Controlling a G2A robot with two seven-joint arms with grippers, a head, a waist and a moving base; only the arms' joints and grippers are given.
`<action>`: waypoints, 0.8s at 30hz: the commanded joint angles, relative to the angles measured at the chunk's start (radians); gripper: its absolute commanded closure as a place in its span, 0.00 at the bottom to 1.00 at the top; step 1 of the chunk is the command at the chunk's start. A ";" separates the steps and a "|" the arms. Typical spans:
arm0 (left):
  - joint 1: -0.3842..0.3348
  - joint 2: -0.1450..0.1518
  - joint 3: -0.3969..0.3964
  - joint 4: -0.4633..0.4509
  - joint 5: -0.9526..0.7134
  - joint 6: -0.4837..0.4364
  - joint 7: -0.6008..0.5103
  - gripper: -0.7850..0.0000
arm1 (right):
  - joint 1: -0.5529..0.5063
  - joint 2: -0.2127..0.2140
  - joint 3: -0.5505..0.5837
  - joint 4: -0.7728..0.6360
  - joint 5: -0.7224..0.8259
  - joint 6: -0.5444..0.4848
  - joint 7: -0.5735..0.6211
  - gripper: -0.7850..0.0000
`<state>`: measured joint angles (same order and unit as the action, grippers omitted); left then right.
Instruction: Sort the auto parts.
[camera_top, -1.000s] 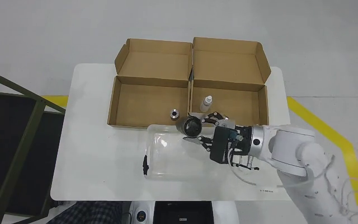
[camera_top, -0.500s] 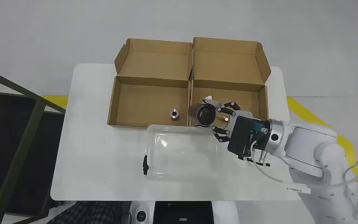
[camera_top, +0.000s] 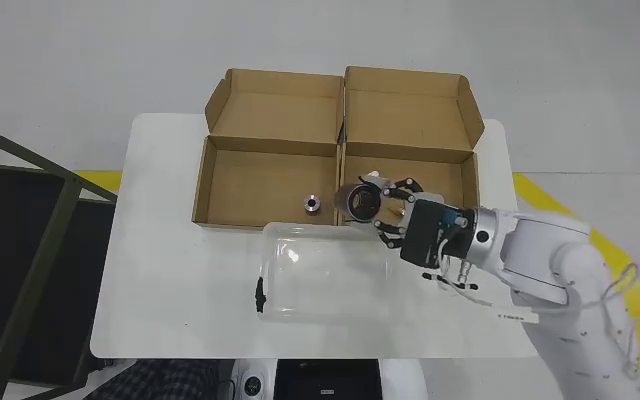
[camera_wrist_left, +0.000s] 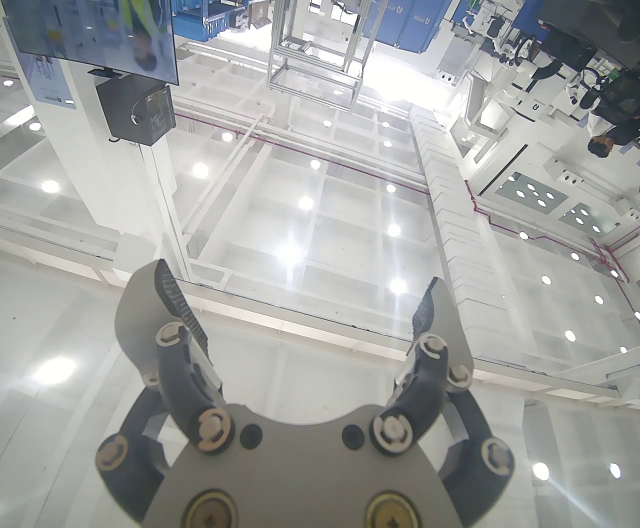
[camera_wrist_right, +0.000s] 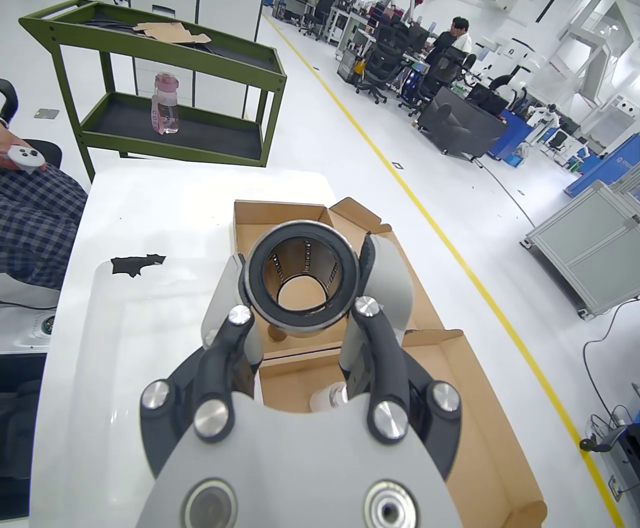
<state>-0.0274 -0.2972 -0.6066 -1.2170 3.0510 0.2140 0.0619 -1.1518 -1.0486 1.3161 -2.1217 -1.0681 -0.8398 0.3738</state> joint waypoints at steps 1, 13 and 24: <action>0.000 0.000 0.000 0.000 0.000 0.000 0.000 0.00 | 0.012 -0.002 -0.029 0.020 -0.006 0.004 0.005 1.00; 0.000 0.000 0.000 0.000 0.000 0.000 0.000 0.00 | 0.136 -0.032 -0.242 0.213 -0.031 0.051 0.019 1.00; 0.000 0.000 0.000 0.000 0.000 0.000 0.000 0.00 | 0.264 -0.072 -0.376 0.370 -0.045 0.132 0.008 1.00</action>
<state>-0.0274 -0.2971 -0.6066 -1.2170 3.0510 0.2140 0.0619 -0.9031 -1.1166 0.9512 -1.7704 -1.1138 -0.7195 0.3819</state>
